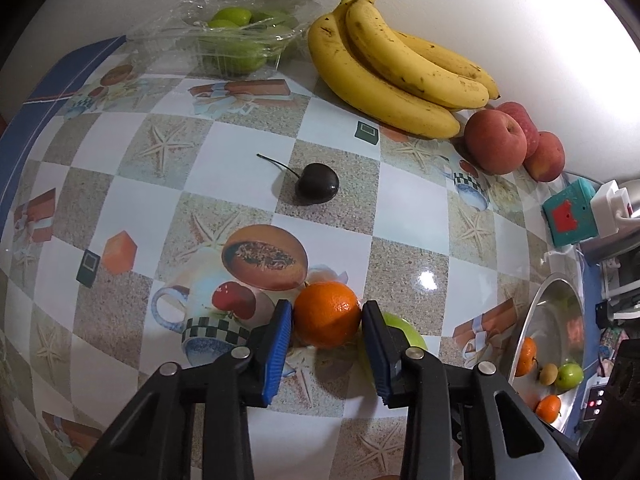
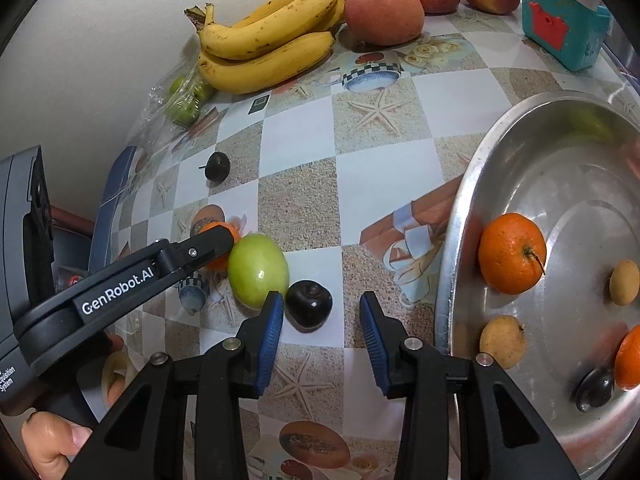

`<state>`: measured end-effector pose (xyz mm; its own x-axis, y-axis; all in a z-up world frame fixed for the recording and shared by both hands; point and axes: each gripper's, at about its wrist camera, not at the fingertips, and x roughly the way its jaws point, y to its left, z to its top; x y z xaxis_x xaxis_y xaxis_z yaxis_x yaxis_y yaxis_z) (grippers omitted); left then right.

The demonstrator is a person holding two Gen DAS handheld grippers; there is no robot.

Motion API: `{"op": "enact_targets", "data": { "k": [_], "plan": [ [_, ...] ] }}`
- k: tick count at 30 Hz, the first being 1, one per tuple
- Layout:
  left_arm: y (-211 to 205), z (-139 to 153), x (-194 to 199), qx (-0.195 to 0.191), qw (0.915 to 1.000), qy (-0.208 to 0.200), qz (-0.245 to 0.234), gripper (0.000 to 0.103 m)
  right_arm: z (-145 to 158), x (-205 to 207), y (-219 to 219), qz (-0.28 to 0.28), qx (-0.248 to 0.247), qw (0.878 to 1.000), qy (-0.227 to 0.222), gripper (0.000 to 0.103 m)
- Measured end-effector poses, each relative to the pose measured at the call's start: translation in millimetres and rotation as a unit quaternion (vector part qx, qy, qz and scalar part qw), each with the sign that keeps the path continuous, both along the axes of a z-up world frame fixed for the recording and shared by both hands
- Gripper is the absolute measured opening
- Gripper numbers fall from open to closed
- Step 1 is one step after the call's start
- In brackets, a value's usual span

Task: Organize fruits
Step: 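Close the left gripper on the orange while the right gripper grasps the dark plum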

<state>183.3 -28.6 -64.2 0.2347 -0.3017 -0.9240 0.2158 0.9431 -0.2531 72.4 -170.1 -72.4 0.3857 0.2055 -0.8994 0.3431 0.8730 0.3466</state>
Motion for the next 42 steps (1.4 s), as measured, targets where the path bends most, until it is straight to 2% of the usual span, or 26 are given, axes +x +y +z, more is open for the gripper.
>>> {"op": "enact_targets", "data": {
  "k": [3,10,29,42],
  "plan": [
    [3.3,0.8,-0.6,0.001,1.0000,0.000,0.002,0.038,-0.9,1.8,3.5,0.009,0.001,1.000,-0.001,0.034],
    [1.1,1.2,-0.7,0.003,1.0000,0.000,0.001,0.038,-2.9,4.3,4.5,0.007,0.005,1.000,-0.005,0.027],
    [4.9,8.0,-1.8,0.011,0.9999,-0.004,0.007,0.038,-1.2,0.0,1.0,0.000,0.013,1.000,-0.007,0.022],
    [10.5,14.3,-3.7,0.017,0.9997,-0.009,0.014,0.038,6.5,-6.4,-6.3,-0.013,-0.005,1.000,-0.005,0.020]
  ]
}}
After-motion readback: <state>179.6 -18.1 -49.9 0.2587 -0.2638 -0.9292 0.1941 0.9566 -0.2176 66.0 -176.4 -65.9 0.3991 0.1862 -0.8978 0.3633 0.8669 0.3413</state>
